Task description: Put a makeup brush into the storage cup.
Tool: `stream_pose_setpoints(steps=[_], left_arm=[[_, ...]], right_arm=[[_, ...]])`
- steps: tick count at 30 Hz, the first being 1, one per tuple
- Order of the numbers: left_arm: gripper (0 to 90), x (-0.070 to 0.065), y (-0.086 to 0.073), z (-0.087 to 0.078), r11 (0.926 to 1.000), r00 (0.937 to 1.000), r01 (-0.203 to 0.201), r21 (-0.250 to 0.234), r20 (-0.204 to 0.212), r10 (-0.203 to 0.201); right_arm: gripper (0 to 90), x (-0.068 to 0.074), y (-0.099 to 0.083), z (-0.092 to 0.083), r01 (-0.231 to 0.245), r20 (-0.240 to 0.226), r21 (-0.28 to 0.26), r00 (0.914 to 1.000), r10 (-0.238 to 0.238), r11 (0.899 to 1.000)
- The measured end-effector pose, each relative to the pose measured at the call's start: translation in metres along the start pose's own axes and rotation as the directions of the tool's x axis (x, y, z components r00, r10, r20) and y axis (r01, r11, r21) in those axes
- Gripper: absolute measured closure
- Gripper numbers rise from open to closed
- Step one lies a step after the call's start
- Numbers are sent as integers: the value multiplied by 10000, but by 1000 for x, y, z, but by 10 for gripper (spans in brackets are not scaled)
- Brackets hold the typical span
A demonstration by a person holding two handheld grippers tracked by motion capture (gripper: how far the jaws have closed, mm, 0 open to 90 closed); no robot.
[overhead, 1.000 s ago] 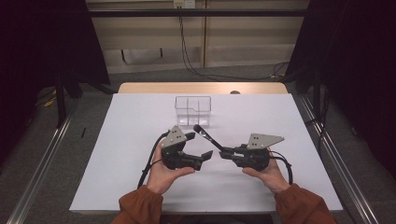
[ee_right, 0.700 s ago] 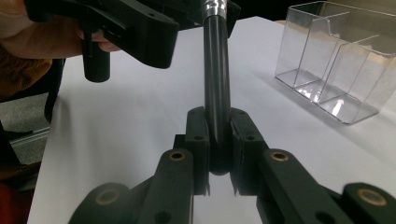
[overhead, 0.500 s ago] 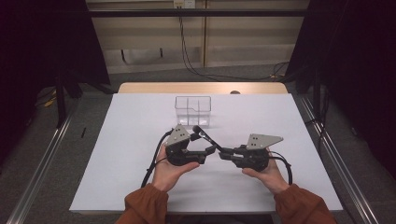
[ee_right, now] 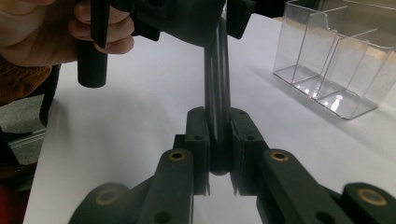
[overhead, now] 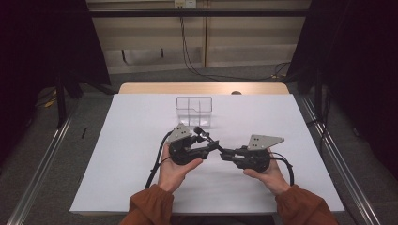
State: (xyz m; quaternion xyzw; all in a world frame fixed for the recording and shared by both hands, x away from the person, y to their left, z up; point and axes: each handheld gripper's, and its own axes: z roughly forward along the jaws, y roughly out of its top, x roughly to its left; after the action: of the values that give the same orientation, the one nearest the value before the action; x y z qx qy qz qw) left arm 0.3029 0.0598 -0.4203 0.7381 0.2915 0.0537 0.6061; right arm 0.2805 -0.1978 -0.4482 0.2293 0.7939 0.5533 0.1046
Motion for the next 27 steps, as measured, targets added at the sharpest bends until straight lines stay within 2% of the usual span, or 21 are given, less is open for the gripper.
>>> stream_pose_setpoints(steps=[5,10,18,25,27], left_arm=[[631,2,1,-1,9988,9989,460,-184,136,-458],[678,2,2,-2,9980,9975,622,-126,337,-618],[713,0,6,0,9978,9971,657,110,372,-661],[748,-2,9,2,9987,9968,414,301,671,-433],[754,-2,8,2,9984,9961,488,279,725,-507]], right_arm=[[806,1,-1,2,-54,-94,2,9999,54,10000],[805,1,-3,3,-131,-167,77,9998,132,9999],[805,2,-6,7,-337,-288,203,9990,343,9992],[801,4,-8,10,-359,-338,357,9987,371,9987],[793,3,-9,11,-365,-324,367,9988,377,9987]])
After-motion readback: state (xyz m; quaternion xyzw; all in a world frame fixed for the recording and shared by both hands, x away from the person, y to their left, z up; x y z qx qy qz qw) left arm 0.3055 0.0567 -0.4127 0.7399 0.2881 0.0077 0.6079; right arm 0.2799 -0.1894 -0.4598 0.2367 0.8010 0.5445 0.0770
